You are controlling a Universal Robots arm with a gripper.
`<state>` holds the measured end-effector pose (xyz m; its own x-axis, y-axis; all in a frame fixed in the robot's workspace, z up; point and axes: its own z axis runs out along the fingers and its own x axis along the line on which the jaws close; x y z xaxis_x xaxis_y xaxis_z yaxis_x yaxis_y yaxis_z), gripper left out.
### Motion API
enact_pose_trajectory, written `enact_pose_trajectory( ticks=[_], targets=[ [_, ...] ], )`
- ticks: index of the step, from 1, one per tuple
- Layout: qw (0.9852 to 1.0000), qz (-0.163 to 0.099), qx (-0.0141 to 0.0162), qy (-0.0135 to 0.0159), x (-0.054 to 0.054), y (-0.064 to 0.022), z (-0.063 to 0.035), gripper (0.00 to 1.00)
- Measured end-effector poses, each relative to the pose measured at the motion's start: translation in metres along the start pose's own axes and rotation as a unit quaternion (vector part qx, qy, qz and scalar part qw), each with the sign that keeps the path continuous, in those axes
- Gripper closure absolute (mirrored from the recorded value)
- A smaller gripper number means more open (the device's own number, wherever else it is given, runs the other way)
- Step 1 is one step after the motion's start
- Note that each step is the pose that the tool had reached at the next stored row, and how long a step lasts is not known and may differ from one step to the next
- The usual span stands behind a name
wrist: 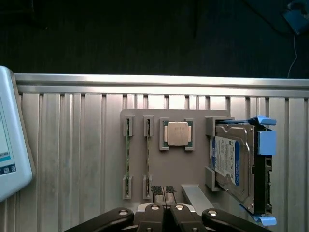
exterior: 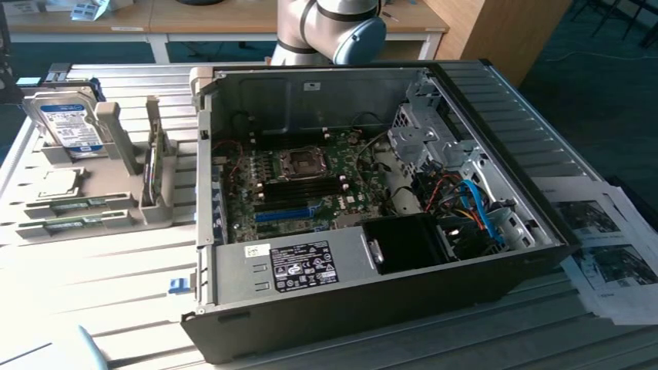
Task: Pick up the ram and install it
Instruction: 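Pick up the ram and move it above insertion slot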
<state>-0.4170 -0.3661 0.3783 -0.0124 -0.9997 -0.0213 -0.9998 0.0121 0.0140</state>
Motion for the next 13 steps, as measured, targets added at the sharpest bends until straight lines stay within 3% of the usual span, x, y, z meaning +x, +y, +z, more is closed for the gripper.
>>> enact_pose_trajectory(
  ticks=[1, 2, 13],
  targets=[
    [1.0, 0.0, 0.0041, -0.0001, 0.0, 0.0, 0.0, 0.9],
    [1.0, 0.0, 0.0054, -0.0001, 0.0001, -0.0001, -0.0001, 0.9],
    [0.9998, -0.017, 0.0051, 0.0001, 0.0, 0.0, 0.0, 0.9]
  ],
)
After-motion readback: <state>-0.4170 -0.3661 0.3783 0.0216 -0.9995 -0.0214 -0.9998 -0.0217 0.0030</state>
